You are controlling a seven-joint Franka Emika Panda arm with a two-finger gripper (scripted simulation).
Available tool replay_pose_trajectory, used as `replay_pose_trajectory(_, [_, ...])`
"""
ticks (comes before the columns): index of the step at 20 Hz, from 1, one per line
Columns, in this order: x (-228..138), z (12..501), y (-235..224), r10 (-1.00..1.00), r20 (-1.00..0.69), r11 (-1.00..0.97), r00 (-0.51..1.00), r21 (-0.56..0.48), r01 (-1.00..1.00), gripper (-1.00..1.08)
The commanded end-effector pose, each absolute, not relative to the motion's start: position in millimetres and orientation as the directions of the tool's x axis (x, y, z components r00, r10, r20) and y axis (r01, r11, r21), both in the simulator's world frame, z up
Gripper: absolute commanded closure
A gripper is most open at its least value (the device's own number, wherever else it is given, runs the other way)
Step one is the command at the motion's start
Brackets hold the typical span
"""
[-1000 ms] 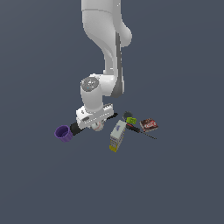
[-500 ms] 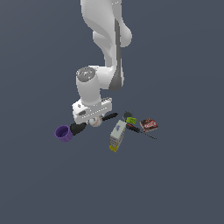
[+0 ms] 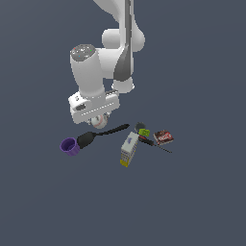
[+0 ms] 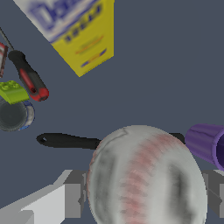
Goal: Pick up a designated object from a clutter of objects.
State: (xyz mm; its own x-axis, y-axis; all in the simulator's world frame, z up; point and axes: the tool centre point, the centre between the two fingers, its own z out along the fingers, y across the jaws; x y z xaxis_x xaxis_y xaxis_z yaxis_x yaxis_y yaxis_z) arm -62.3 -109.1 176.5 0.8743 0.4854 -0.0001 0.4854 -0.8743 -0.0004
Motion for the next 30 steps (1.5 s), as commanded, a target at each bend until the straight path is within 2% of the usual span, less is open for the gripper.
replay_pose_trajectory(1, [-64, 202, -114, 0.485, 0.001, -0.874, 0.874, 0.0, 0.485, 1.08])
replay_pose_trajectory(17, [-72, 350, -143, 0.486, 0.0, -0.874, 0.874, 0.0, 0.486, 1.08])
replay_pose_trajectory(24, [-72, 386, -150, 0.486, 0.0, -0.874, 0.874, 0.0, 0.486, 1.08])
replay_pose_trajectory(30, [-71, 398, -153, 0.486, 0.0, -0.874, 0.874, 0.0, 0.486, 1.08])
